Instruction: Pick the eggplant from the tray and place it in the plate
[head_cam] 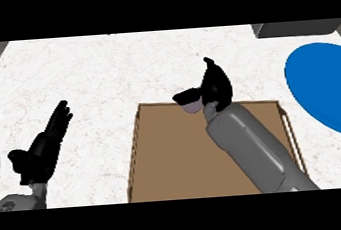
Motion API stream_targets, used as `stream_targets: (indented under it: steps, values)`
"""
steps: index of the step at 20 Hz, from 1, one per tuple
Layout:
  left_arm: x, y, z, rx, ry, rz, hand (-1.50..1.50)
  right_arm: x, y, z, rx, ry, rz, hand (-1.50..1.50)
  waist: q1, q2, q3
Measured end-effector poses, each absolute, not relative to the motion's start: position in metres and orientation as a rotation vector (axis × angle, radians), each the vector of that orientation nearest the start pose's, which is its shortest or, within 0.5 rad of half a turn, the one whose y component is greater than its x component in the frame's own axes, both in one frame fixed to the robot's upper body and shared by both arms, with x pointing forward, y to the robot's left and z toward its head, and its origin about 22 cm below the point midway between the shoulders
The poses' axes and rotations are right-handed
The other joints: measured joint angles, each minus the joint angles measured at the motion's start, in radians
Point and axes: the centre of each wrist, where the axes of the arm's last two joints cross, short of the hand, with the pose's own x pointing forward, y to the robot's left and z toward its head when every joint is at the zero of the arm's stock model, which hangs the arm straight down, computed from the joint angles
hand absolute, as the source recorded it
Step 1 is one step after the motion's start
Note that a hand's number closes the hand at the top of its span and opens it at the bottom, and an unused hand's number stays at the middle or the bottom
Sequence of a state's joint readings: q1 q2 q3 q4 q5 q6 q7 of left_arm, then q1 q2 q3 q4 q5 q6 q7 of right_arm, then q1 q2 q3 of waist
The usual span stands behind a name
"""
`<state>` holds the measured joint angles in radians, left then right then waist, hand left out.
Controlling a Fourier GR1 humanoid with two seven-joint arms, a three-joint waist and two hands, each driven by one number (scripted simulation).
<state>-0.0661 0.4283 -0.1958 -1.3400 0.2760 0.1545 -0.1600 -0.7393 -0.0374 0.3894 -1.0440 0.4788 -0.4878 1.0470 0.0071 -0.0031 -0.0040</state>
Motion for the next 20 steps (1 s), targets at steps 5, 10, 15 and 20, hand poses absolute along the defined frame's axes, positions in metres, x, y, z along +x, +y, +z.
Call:
stream_targets:
  steps: [5, 10, 15, 20]
  values:
    - [0.249, 0.297, -0.02, 0.161, -1.512, -0.135, 0.0, 0.374, -0.066, 0.097, -0.735, -0.918, 0.368, -1.5, -0.007, -0.003, 0.002]
    - [0.249, 0.299, -0.022, 0.159, -1.508, -0.143, 0.0, 0.387, -0.067, 0.107, -0.698, -0.765, 0.488, -1.5, -0.008, -0.002, 0.001]
    - [0.254, 0.3, -0.02, 0.165, -1.517, -0.149, 0.0, 0.397, -0.067, 0.109, -0.63, -0.631, 0.584, -1.5, -0.008, -0.003, 0.0]
    - [0.252, 0.3, -0.019, 0.158, -1.514, -0.149, 0.0, 0.411, -0.077, 0.11, -0.582, -0.517, 0.626, -1.5, -0.004, -0.005, 0.001]
